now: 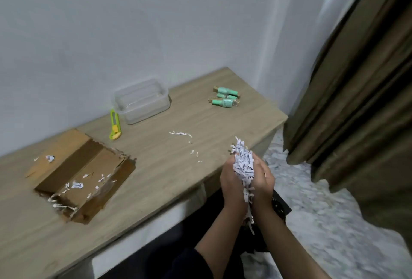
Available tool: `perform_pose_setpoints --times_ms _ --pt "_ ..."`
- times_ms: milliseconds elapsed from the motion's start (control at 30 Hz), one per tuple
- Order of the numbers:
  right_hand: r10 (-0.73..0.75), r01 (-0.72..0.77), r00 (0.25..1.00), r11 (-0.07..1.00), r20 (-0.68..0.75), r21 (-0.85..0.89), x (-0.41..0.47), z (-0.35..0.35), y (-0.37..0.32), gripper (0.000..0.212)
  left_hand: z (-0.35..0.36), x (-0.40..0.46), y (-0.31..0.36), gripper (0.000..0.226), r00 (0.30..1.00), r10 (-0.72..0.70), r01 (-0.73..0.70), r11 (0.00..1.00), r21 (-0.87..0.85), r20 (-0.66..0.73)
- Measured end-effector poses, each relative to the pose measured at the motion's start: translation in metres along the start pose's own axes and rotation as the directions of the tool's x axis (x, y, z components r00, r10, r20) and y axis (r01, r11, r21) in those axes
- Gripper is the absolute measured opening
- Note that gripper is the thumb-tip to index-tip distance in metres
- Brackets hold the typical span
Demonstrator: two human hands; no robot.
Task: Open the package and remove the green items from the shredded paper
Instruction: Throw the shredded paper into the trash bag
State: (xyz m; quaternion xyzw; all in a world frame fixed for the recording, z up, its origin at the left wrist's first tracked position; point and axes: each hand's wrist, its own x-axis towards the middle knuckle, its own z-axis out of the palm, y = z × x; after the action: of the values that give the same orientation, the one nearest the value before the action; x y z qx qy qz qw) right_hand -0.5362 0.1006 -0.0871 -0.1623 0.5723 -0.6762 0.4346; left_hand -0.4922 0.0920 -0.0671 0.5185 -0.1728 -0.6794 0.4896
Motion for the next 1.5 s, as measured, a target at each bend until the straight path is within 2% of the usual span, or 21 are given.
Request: perform_pose_setpoints --times_ms 67,133,233,333,433,533,600,700,800,900,933,1033,1100,1200,1300,1367,1500 --pt "0.021 -0.022 0.997 1.0 -0.07 -0.015 -0.008 -0.021 0.004 0.022 -0.004 -0.012 -0.018 0.023 0.999 -0.003 -0.006 0.977 0.215 0.042" --pt "0.075 -0.078 0.985 0.997 -0.159 -0.013 -0.013 -0.038 0.009 0.02 -0.008 -0.014 -0.039 0.024 0.995 -0.085 0.068 0.951 0.3 0.044" --pt "0.176 -0.197 0.943 0.979 -0.283 -0.049 -0.015 -0.061 0.018 0.025 -0.006 -0.006 -0.062 0.031 0.969 -0.243 0.247 0.947 0.207 -0.048" --pt "0.34 -0.386 0.885 0.918 -0.319 -0.092 -0.003 -0.076 0.026 0.023 -0.002 0.011 -0.078 0.036 0.929 -0.346 0.363 0.922 0.134 -0.134" --pt "0.548 -0.597 0.748 0.802 -0.375 -0.017 0.028 -0.089 0.038 0.047 -0.003 0.034 -0.092 0.058 0.908 -0.402 0.418 0.889 0.189 -0.116" --pt "0.649 -0.705 0.68 0.706 -0.341 -0.062 0.053 -0.097 0.042 0.061 0.006 0.04 -0.083 0.07 0.882 -0.464 0.469 0.853 0.227 -0.077" --pt "0.609 -0.686 0.715 0.705 -0.343 -0.178 0.056 -0.095 0.033 0.06 0.011 0.04 -0.073 0.063 0.904 -0.412 0.427 0.86 0.278 -0.114" --pt "0.522 -0.591 0.806 0.733 -0.278 -0.338 0.069 -0.1 0.038 0.057 0.009 0.053 -0.072 0.064 0.934 -0.336 0.356 0.865 0.353 -0.118" --pt "0.465 -0.538 0.843 0.725 -0.271 -0.431 0.074 -0.096 0.037 0.057 0.003 0.064 -0.075 0.063 0.929 -0.338 0.369 0.869 0.329 -0.149" --pt "0.338 -0.411 0.911 0.773 -0.236 -0.483 0.075 -0.091 0.035 0.043 -0.005 0.068 -0.073 0.078 0.948 -0.306 0.314 0.842 0.44 -0.09" --pt "0.29 -0.368 0.929 0.788 -0.23 -0.493 0.075 -0.09 0.035 0.038 -0.006 0.064 -0.07 0.07 0.963 -0.26 0.261 0.831 0.492 -0.073" --pt "0.166 -0.238 0.97 0.802 -0.18 -0.548 0.074 -0.081 0.027 0.015 -0.011 0.047 -0.057 0.035 0.998 -0.005 -0.039 0.784 0.62 0.069" --pt "0.11 -0.152 0.988 0.803 -0.108 -0.576 0.072 -0.074 0.022 0.018 -0.018 0.04 -0.053 0.027 0.97 0.101 -0.224 0.721 0.656 0.221" --pt "0.009 -0.037 0.999 0.8 -0.05 -0.599 0.068 -0.065 0.016 0.018 -0.031 0.041 -0.052 0.022 0.936 0.144 -0.333 0.653 0.68 0.32" --pt "-0.024 -0.008 0.998 0.821 -0.049 -0.571 0.064 -0.058 0.009 0.016 -0.03 0.039 -0.05 0.028 0.928 0.15 -0.348 0.669 0.656 0.34" --pt "-0.015 -0.018 0.998 0.837 -0.056 -0.548 0.061 -0.056 0.003 0.014 -0.023 0.039 -0.051 0.034 0.921 0.204 -0.378 0.673 0.636 0.332" --pt "-0.06 0.018 0.996 0.842 -0.059 -0.54 0.061 -0.063 -0.008 0.013 -0.007 0.041 -0.05 0.046 0.906 0.272 -0.422 0.634 0.648 0.324"
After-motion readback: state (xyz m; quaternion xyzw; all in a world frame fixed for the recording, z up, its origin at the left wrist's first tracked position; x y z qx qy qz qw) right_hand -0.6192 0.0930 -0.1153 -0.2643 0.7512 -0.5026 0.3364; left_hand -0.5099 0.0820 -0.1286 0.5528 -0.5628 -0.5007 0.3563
